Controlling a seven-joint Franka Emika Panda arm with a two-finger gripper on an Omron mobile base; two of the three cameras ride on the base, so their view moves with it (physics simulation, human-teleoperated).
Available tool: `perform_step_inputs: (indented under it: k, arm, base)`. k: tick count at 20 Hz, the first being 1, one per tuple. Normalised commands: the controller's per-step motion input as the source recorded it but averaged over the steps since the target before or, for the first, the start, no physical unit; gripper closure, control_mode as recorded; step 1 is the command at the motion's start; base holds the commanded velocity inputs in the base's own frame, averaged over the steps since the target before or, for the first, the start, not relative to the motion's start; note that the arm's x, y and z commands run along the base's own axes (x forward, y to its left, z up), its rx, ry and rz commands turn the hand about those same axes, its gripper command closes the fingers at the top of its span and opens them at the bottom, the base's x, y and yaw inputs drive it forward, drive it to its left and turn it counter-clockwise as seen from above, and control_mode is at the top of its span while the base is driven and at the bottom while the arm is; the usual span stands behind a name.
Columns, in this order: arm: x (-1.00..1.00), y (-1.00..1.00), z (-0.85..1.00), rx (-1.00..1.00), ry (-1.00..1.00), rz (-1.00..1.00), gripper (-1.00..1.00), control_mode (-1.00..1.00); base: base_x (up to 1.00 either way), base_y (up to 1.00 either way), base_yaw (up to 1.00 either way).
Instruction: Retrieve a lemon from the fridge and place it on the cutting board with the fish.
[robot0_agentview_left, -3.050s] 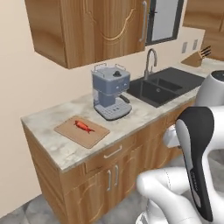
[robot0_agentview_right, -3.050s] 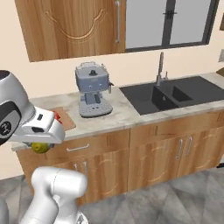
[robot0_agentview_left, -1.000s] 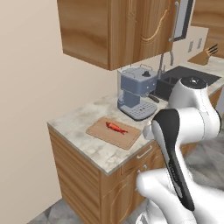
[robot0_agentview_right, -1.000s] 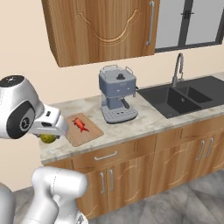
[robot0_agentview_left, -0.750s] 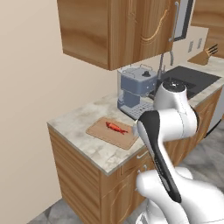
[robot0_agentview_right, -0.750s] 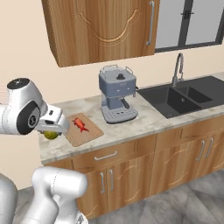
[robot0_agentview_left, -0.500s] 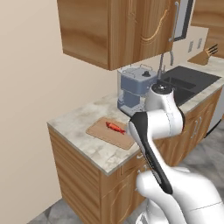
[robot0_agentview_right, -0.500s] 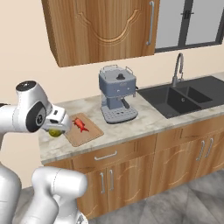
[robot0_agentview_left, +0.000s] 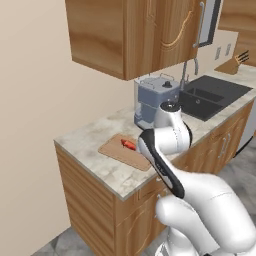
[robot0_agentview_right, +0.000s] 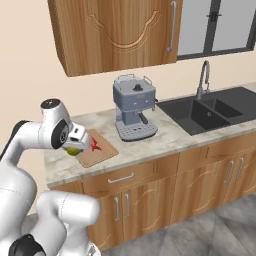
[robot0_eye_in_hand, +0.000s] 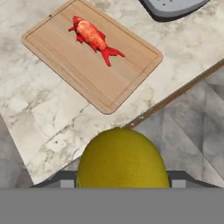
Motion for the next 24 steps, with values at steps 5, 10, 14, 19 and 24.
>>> perform_step_inputs:
  k: [5, 10, 14, 19, 24]
  arm:
    - [0.63, 0.00, -0.07, 0.01, 0.04, 0.00, 1.00, -1.00]
    - [0.42, 0.07, -0.05, 0.00, 0.01, 0.00, 1.00, -1.00]
    - [0.21, 0.13, -0.18, 0.00, 0.06, -0.03, 1.00, -1.00]
    - [0.09, 0.27, -0.35, 0.00, 0.04, -0.17, 1.00, -1.00]
    - [0.28, 0.19, -0.28, 0.00, 0.01, -0.24, 1.00, -1.00]
  base:
    - [0.00, 0.00, 0.00]
    - [0.00, 0.00, 0.00]
    - [0.00, 0.00, 0.00]
    - [0.00, 0.00, 0.00]
    - [0.00, 0.00, 0.00]
